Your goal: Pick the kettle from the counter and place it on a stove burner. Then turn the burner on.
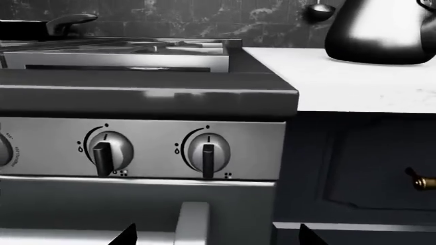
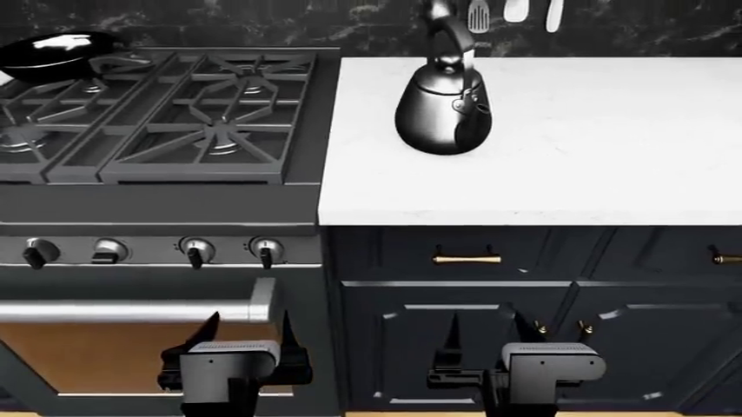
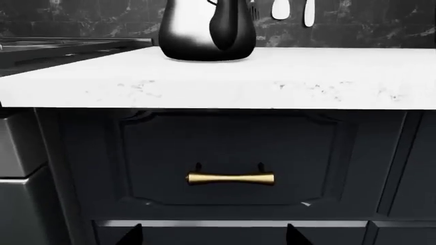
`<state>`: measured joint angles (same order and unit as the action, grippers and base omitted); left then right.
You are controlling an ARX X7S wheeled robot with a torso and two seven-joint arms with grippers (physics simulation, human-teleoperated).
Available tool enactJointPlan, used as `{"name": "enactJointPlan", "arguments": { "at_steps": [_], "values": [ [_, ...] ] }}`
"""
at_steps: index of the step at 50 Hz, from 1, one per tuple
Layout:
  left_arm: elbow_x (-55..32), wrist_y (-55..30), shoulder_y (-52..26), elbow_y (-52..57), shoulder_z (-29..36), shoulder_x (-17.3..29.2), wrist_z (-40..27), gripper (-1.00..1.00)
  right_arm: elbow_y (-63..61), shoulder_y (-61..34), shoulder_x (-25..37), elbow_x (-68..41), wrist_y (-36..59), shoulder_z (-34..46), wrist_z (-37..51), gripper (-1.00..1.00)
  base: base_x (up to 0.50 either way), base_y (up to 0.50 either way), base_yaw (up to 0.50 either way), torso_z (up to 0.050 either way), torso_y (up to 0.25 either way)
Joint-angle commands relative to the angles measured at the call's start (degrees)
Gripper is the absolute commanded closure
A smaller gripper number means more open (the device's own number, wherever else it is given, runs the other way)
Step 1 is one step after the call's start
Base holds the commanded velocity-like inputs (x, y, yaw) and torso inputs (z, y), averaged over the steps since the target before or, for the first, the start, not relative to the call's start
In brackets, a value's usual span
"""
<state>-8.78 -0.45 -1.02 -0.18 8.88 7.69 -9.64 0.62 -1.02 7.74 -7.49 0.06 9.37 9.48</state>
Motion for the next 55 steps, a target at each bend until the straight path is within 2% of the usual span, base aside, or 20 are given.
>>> {"name": "enactJointPlan", "arguments": {
  "at_steps": [1, 17, 21, 25, 26, 29, 31, 34, 35, 37, 40, 43, 44, 47, 55],
  "values": [
    [-0.7, 0.0, 0.0, 0.0, 0.5, 0.4, -0.4, -1.0, 0.0, -0.1, 0.4, -0.5, 0.1, 0.5, 0.5, -1.0, 0.0, 0.0, 0.0, 0.05, 0.0],
    [-1.0, -0.2, -0.1, 0.1, 1.3, 1.0, -1.0, -1.0, -0.2, -0.1, 0.9, -1.4, 0.6, 1.1, 1.1, -1.0, 0.0, 0.0, 0.0, 0.05, 0.0],
    [-3.3, -0.8, 0.8, 4.2, 0.5, 1.9, -0.4, -1.0, -6.8, 1.3, 1.0, -4.2, 1.4, -0.1, 1.6, -1.0, 0.0, 0.0, 0.0, 0.025, 0.0],
    [-8.4, -6.8, 2.5, 18.3, -0.1, 5.7, 1.3, -1.0, -24.1, 0.7, 3.2, -7.5, 19.0, -0.4, 6.1, -1.0, 0.0, 0.0, 0.0, 0.0, 0.0],
    [-12.3, -12.3, 1.7, 23.6, -1.5, 7.3, 0.6, -1.0, -31.0, -0.4, 4.8, -8.0, 26.6, -0.5, 8.0, -1.0, 0.0, 0.0, 0.0, 0.0, 0.0],
    [-15.4, -18.6, 0.8, 30.5, -2.6, 9.6, -0.9, -1.0, -40.8, -1.3, 6.4, -12.3, 35.7, -2.6, 9.5, -1.0, 0.0, 0.0, 0.0, 0.0, 0.0],
    [-18.2, -25.2, -1.2, 36.0, -3.1, 11.9, -2.4, -1.0, -49.0, -3.4, 8.2, -15.4, 44.9, -4.1, 11.4, -1.0, 0.0, 0.0, 0.0, 0.0, 0.0],
    [-21.8, -35.2, -7.3, 41.4, -4.6, 16.0, -4.3, -1.0, -59.9, -11.4, 10.8, -23.7, 61.7, -8.8, 14.0, -1.0, 0.0, 0.0, 0.0, 0.0, 0.0],
    [-22.6, -36.6, -8.2, 42.3, -4.8, 16.7, -4.3, -1.0, -60.6, -13.2, 12.0, -28.1, 63.1, -10.0, 16.1, -1.0, 0.0, 0.0, 0.0, 0.0, 0.0],
    [-28.1, -44.8, -14.9, 45.4, -6.6, 19.5, -5.4, -1.0, -60.6, -22.0, 17.9, -45.3, 69.1, -15.2, 29.0, -1.0, 0.0, 0.0, 0.0, 0.0, 0.0],
    [-34.4, -53.3, -22.8, 46.4, -8.0, 21.1, -6.8, -1.0, -58.0, -30.9, 19.9, -67.9, 75.0, -19.8, 38.5, -1.0, 0.0, 0.0, 0.0, 0.0, 0.0],
    [-42.9, -62.7, -31.8, 45.5, -10.8, 22.0, -9.2, -1.0, -54.8, -36.9, 22.4, -79.1, 75.6, -20.2, 46.0, -1.0, 0.0, 0.0, 0.0, 0.0, 0.0],
    [-45.8, -65.3, -34.6, 45.0, -11.9, 22.3, -9.8, -1.0, -53.7, -39.0, 23.6, -81.6, 75.9, -19.6, 48.1, -1.0, 0.0, 0.0, 0.0, 0.0, 0.0],
    [-46.7, -67.7, -38.7, 43.5, -11.3, 24.3, -9.3, -1.0, -51.7, -43.0, 26.6, -82.7, 77.6, -18.3, 49.7, -1.0, 0.0, 0.0, 0.0, 0.0, 0.0],
    [-45.2, -67.1, -41.4, 39.5, -11.4, 25.4, -8.6, -1.0, -49.4, -45.7, 27.1, -81.8, 77.1, -17.9, 49.0, -1.0, 0.0, 0.0, 0.0, 0.0, 0.0]
  ]
}}
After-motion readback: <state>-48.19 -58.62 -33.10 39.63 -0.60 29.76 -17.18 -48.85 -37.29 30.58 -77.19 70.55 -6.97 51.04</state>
